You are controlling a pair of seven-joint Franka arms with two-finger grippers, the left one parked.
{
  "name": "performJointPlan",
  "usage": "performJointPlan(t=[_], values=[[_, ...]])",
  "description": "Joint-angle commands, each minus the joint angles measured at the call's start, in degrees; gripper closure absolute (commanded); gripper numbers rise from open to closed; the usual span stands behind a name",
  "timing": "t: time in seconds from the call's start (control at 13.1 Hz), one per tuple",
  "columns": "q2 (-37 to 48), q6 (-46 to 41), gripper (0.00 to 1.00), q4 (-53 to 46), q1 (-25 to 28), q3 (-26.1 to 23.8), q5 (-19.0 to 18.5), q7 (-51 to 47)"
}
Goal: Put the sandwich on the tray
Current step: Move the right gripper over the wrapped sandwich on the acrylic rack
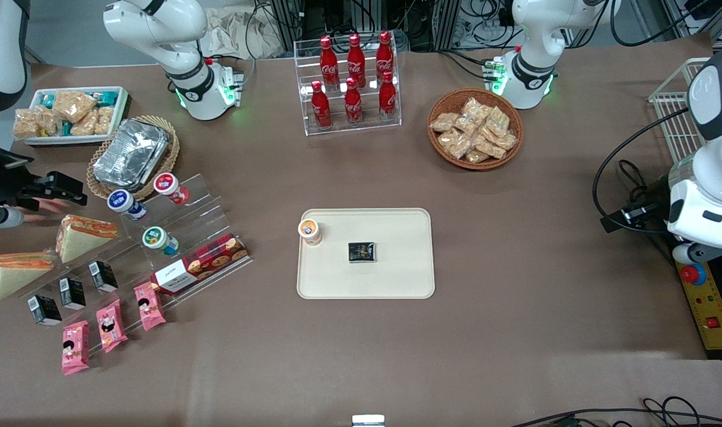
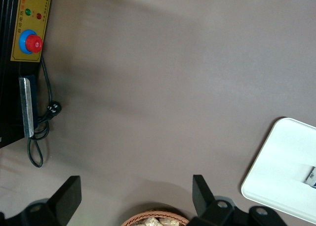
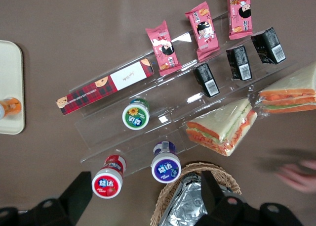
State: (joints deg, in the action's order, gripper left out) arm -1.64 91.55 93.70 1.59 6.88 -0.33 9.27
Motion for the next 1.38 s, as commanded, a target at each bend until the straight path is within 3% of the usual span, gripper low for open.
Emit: performJointPlan(t=[0.0, 0.54, 0.92, 1.15, 1.3], values=[[-0.21, -0.32, 0.02, -1.32, -0.53, 0.24, 1.47, 0.49], [-0.3, 3.28, 0.02, -2.46, -0.1, 0.33, -1.06, -0.38], [-3.01, 4.24, 0.02, -3.52, -1.06, 2.6, -4.41, -19.16], [-4.94, 7.15, 0.02, -3.52, -1.24, 6.55, -3.19, -31.47], [-6.35, 7.15, 0.02, -3.43, -1.67, 10.24, 1.1, -33.34]])
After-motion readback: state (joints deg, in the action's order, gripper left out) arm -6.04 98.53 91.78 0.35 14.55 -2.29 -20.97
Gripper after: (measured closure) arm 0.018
